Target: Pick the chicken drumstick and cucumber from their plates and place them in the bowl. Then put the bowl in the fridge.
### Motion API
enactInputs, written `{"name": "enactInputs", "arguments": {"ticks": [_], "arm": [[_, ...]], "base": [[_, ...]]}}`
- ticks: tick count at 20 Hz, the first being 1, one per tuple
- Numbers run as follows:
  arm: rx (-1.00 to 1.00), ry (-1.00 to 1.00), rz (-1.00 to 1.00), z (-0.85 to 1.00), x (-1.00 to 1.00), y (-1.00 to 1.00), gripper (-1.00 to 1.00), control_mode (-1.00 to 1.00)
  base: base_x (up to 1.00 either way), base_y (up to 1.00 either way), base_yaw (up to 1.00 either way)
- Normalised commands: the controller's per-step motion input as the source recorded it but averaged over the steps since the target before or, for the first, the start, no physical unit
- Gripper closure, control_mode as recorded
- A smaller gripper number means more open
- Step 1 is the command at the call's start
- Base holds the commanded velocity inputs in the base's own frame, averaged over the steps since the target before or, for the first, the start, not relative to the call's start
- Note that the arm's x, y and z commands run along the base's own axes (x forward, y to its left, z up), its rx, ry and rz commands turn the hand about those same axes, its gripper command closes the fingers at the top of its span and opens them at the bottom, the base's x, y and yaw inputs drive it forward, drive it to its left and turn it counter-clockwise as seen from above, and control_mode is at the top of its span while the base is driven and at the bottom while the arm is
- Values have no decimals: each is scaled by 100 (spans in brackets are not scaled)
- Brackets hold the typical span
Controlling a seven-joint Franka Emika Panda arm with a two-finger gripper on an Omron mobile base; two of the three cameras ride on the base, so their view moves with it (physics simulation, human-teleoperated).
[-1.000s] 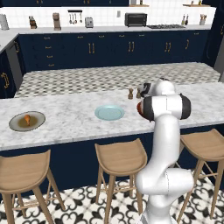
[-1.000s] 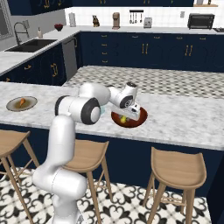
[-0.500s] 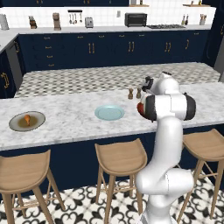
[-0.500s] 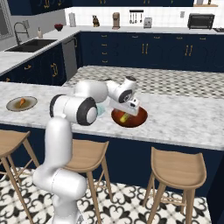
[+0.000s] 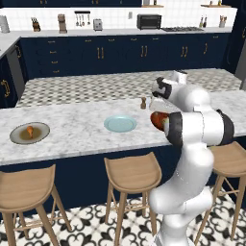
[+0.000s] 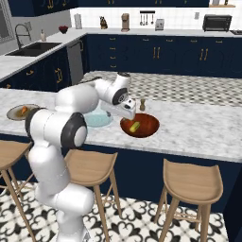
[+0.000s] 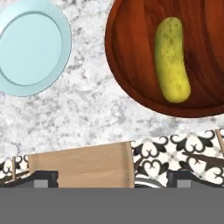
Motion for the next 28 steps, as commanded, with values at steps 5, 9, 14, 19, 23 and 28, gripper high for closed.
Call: {"name": "enactInputs", "arguments": {"ticks": [5,9,14,19,23,28], "arm": [[-6,0,4,54,-97,75,-100,-100],[-9,0,10,44,-85,78,-100,-100],[-2,-2,18,8,-22,61,-100,-100],[0,-3,6,18,-16,3,-100,100],[0,0,0,0,0,0,-100,100],[0,0,0,0,0,0,-100,100]], "base": [[0,0,0],[0,0,0],[0,0,0],[-17,29,2],[-52,99,1],[-42,100,0]]}}
